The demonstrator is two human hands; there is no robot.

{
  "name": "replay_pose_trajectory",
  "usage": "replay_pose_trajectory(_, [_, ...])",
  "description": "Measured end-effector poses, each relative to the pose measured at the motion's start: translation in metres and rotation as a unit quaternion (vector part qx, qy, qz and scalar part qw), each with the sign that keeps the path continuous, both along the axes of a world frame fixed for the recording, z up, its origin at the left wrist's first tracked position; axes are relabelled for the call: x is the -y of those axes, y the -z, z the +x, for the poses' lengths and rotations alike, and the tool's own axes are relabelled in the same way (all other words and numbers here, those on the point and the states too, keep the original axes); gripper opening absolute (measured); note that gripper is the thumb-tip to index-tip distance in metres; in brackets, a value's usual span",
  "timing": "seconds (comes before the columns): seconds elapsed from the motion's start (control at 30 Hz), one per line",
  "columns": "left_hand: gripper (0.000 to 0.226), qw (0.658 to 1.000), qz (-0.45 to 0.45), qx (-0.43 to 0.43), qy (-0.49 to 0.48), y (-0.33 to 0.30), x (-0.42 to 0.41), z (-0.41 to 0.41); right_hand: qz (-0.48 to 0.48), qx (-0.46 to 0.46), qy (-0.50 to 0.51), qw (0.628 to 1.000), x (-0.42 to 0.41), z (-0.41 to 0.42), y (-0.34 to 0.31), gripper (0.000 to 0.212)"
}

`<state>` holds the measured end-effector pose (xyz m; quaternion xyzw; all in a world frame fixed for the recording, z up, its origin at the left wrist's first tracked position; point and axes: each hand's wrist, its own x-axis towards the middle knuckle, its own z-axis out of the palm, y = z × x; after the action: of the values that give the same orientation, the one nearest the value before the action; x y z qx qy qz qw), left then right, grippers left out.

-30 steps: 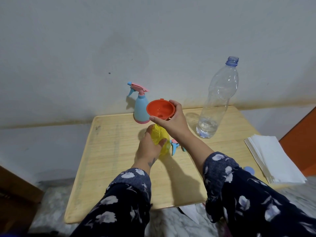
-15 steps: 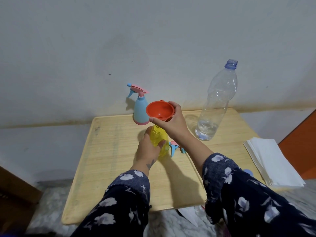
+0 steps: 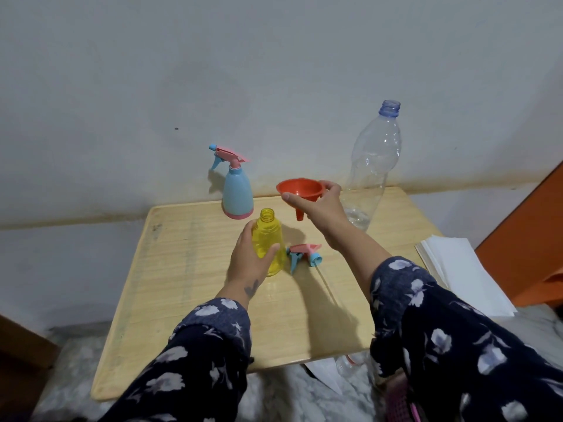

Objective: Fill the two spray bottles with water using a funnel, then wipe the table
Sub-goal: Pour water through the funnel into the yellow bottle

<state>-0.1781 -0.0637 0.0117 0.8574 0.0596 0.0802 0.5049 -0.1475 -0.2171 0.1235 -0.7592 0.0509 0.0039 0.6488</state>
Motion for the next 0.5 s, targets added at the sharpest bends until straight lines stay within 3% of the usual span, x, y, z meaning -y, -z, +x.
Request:
replay_pose_trajectory(0.23, [0.076,1.0,0.008,0.001,-0.013,0.007,0.001,0.004,-0.005,-0.105,0.012,0.994,0.062,-0.012,0.059,0.062])
replay_pose_trajectory(0.33, [0.075,1.0,0.001,0.005,-0.02,0.01,0.001,0.003,-0.033,-0.11,0.046,0.992,0.082,-0.02,0.084,0.075])
replay_pose_trajectory(0.5, [0.074,1.0,0.001,0.011,-0.028,0.013,0.003,0.004,-0.192,-0.07,0.056,0.977,0.097,-0.028,0.11,0.085])
